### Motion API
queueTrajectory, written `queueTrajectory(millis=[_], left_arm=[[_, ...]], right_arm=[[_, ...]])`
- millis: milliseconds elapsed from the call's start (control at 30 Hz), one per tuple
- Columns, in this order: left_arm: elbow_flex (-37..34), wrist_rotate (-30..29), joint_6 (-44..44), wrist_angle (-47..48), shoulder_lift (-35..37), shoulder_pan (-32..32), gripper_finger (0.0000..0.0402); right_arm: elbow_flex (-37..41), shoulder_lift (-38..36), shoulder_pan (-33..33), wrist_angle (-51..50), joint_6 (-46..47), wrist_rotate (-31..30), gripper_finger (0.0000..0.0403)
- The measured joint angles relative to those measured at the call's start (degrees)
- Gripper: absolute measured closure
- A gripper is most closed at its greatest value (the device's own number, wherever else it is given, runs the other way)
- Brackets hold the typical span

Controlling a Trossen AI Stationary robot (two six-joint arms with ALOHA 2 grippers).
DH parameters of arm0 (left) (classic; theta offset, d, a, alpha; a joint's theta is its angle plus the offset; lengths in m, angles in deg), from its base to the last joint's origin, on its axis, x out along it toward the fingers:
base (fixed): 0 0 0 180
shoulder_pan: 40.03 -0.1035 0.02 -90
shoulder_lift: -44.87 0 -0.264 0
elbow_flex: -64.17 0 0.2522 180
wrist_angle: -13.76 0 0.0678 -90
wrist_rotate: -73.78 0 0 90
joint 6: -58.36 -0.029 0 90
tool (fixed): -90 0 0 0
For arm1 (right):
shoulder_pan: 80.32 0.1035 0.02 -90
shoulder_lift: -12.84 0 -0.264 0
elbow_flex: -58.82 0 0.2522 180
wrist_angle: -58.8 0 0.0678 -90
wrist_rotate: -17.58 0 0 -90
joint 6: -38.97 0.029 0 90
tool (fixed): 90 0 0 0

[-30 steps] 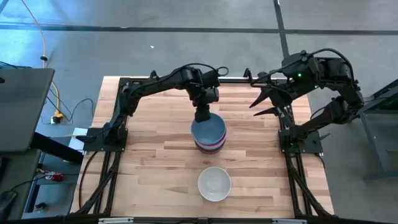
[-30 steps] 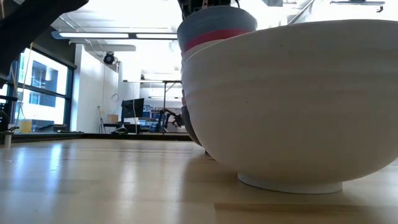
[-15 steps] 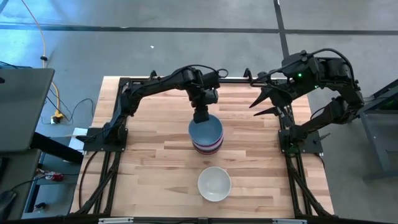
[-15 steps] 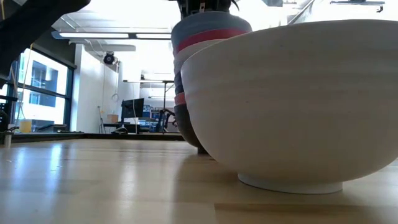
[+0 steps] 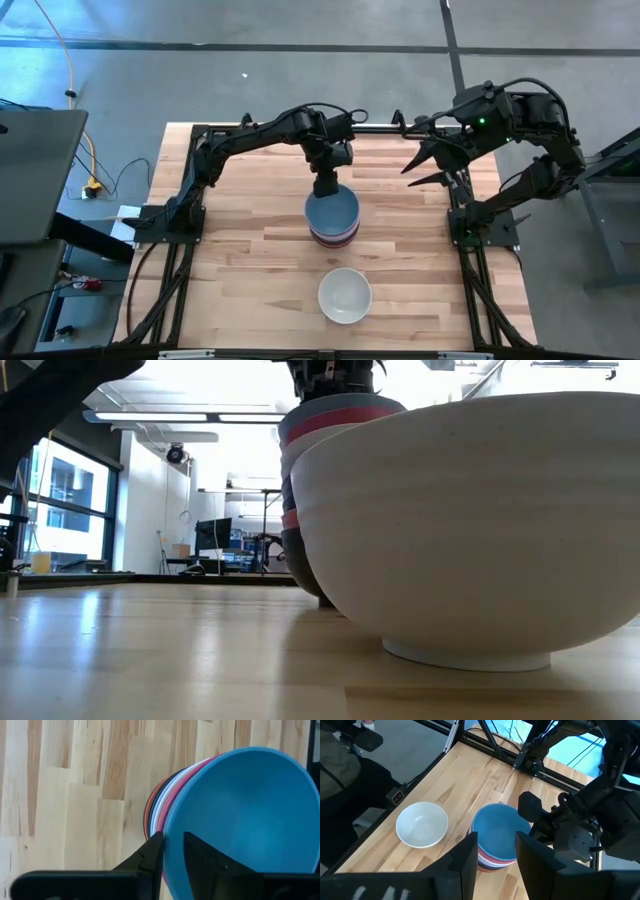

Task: Nest bowls inside each other
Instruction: Stack the blue bowl on the pink bowl, then stack the white bowl on the blue bowl

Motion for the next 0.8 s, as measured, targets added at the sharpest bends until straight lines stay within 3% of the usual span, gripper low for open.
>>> queueTrajectory(millis=[267, 467, 633, 800], left_arm=[[0.05, 0.31, -1.37, -0.66, 0.17, 0.00, 0.0283], [4.04, 0.34, -3.56, 0.98, 0.54, 0.00, 0.0243], [3.56, 0.94, -6.57, 4.65, 6.39, -0.27, 0.0222], [3.63, -0.05, -7.62, 4.75, 13.88, -0.50, 0.0214]], right_arm=[[0.13, 0.13, 0.00, -0.34, 0.76, 0.02, 0.0279], [6.55, -1.05, 0.00, -0.32, 3.98, 0.02, 0.0279], [16.30, -2.47, 0.00, 1.79, 13.96, 0.03, 0.0279], [27.26, -3.16, 0.07, 10.05, 31.32, 0.04, 0.0279]])
